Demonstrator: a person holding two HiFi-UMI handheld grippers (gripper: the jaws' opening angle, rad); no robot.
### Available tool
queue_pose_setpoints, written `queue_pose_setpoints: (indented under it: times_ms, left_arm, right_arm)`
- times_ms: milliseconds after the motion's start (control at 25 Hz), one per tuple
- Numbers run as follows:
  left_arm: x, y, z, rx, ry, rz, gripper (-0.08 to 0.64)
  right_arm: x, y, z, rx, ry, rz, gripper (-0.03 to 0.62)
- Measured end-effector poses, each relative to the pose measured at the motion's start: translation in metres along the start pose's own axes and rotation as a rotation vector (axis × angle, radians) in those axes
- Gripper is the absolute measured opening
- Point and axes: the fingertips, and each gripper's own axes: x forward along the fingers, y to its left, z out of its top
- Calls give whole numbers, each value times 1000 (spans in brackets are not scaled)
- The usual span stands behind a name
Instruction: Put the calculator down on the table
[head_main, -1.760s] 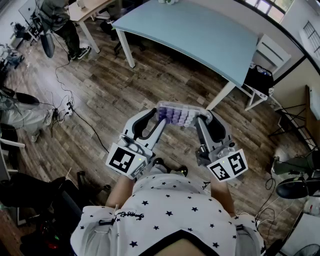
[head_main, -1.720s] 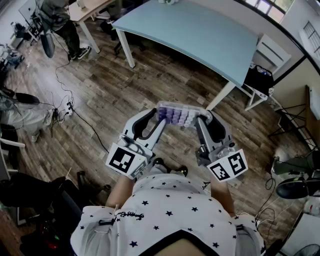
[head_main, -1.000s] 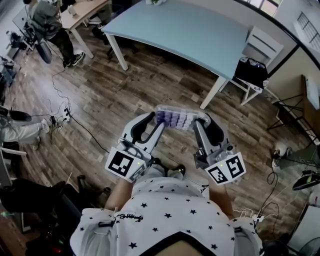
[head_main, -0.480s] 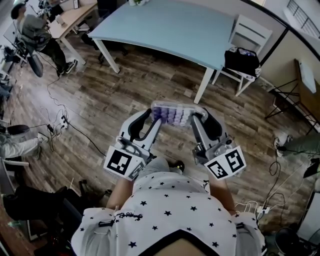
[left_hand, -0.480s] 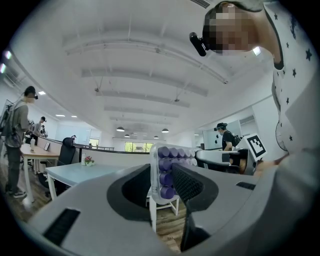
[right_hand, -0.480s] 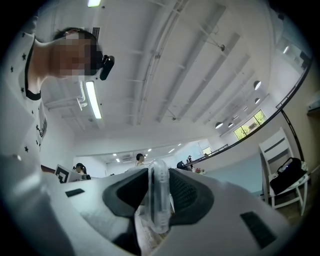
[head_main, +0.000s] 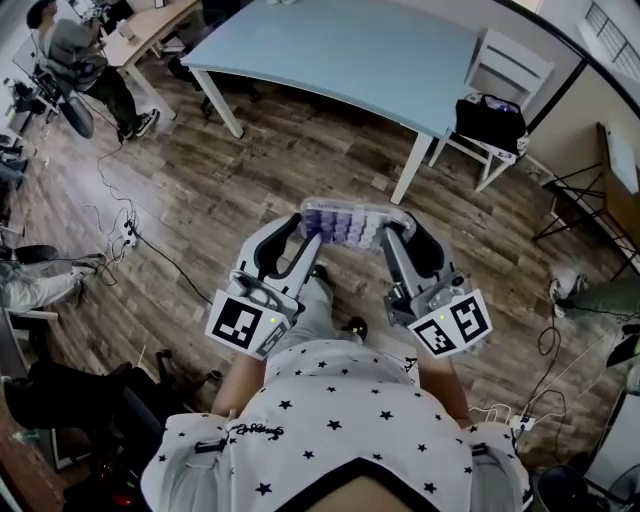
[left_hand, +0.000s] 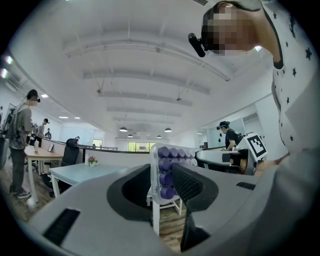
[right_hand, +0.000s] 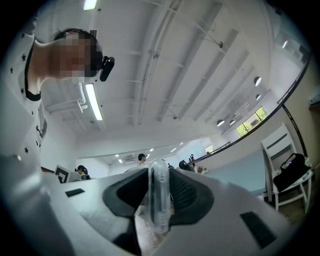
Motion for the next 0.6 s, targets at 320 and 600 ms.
queue_pose_setpoints:
  times_ms: [320, 600]
  left_arm:
    - [30, 22, -5, -12, -10, -38, 146]
    - [63, 59, -4, -21, -20, -51, 146]
  right_arm:
    - [21, -25, -3, -5, 1, -45, 124]
    - [62, -50, -3, -14, 9, -68, 126]
